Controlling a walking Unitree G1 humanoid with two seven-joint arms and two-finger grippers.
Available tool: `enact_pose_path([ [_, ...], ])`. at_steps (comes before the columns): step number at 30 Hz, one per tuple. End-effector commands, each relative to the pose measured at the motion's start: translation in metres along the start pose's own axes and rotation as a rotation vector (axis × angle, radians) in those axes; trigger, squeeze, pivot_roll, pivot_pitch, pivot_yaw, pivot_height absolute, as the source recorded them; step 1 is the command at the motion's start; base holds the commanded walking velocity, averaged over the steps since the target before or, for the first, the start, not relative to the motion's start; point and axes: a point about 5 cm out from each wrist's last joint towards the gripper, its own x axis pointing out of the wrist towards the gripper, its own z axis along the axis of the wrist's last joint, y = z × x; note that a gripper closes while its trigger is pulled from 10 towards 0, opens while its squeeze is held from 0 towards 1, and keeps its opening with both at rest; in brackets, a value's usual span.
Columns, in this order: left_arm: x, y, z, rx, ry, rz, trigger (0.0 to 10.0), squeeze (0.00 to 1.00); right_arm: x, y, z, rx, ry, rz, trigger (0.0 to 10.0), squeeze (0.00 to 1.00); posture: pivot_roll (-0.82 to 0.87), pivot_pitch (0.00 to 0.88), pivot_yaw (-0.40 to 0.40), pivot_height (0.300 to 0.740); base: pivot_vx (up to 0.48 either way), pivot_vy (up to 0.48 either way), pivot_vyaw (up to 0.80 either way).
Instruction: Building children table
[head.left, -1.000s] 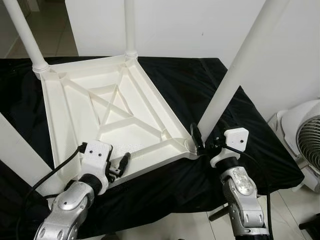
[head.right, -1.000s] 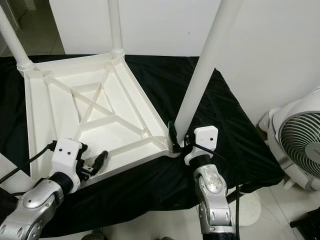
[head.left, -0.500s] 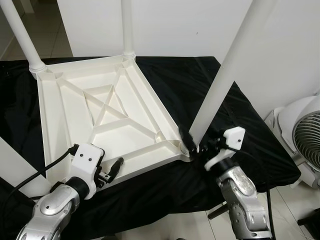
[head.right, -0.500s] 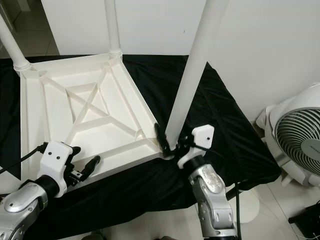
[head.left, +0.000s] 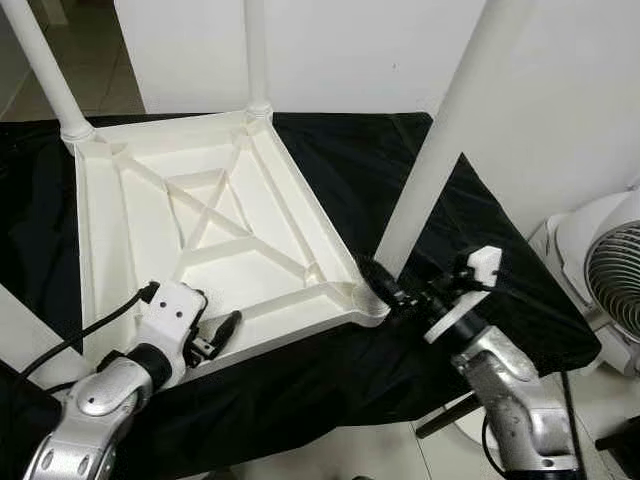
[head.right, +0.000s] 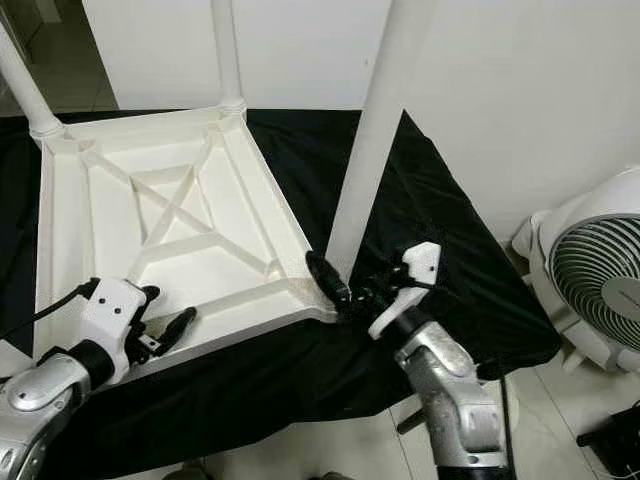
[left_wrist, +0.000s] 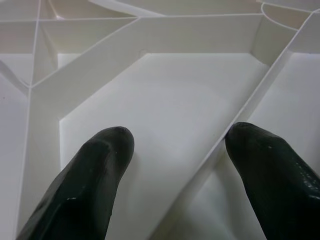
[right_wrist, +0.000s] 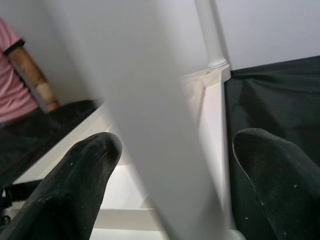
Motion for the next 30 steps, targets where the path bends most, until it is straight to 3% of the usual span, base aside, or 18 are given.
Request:
enact_pose_path([
  [1, -0.002, 0.008, -0.004, -0.009, 0.01, -0.002, 10.0, 0.0, -0.002, -0.001, 0.006, 0.035, -0.011, 0.028, 10.0, 0.0, 0.12, 0.082, -0.062, 0.74, 0.0, 0.0, 0.0],
  [7, -0.003, 0.013, 0.0, -0.003, -0.011, 0.0, 10.0, 0.0, -0.007, -0.003, 0.01, 0.099, -0.011, 0.052, 10.0, 0.0, 0.12, 0.083, -0.06, 0.74, 0.0, 0.0, 0.0],
  [10, -0.007, 0.005, 0.023, -0.078, -0.104, -0.06, 10.0, 0.0, -0.012, -0.003, 0.014, 0.102, -0.018, 0.063, 10.0, 0.0, 0.12, 0.091, -0.053, 0.74, 0.0, 0.0, 0.0],
  [12, -0.014, -0.01, 0.04, -0.117, -0.17, -0.129, 10.0, 0.0, -0.019, 0.0, 0.016, 0.068, 0.003, 0.07, 10.0, 0.0, 0.12, 0.093, -0.053, 0.74, 0.0, 0.0, 0.0],
  [15, -0.02, -0.023, 0.045, -0.14, -0.19, -0.157, 10.0, 0.0, -0.023, -0.002, 0.018, 0.007, -0.002, 0.004, 10.0, 0.0, 0.13, 0.096, -0.057, 0.74, 0.0, 0.0, 0.0],
  [20, -0.03, -0.034, 0.05, -0.173, -0.208, -0.178, 10.0, 0.0, -0.028, 0.0, 0.022, -0.161, -0.012, -0.067, 10.0, 0.0, 0.13, 0.094, -0.063, 0.74, 0.0, 0.0, 0.0],
  [24, -0.034, -0.038, 0.051, -0.171, -0.206, -0.191, 10.0, 0.0, -0.029, 0.002, 0.022, -0.179, -0.012, -0.064, 10.0, 0.0, 0.13, 0.094, -0.063, 0.74, 0.0, 0.0, 0.0],
  [26, -0.049, -0.053, 0.042, -0.125, -0.124, -0.279, 10.0, 0.0, -0.037, 0.007, 0.021, -0.239, 0.022, -0.042, 10.0, 0.0, 0.13, 0.1, -0.073, 0.74, 0.0, 0.0, 0.0],
  [30, -0.053, -0.054, 0.037, -0.11, -0.086, -0.302, 10.0, 0.0, -0.039, 0.004, 0.019, -0.245, 0.033, -0.049, 10.0, 0.0, 0.14, 0.099, -0.077, 0.74, 0.0, 0.0, 0.0],
])
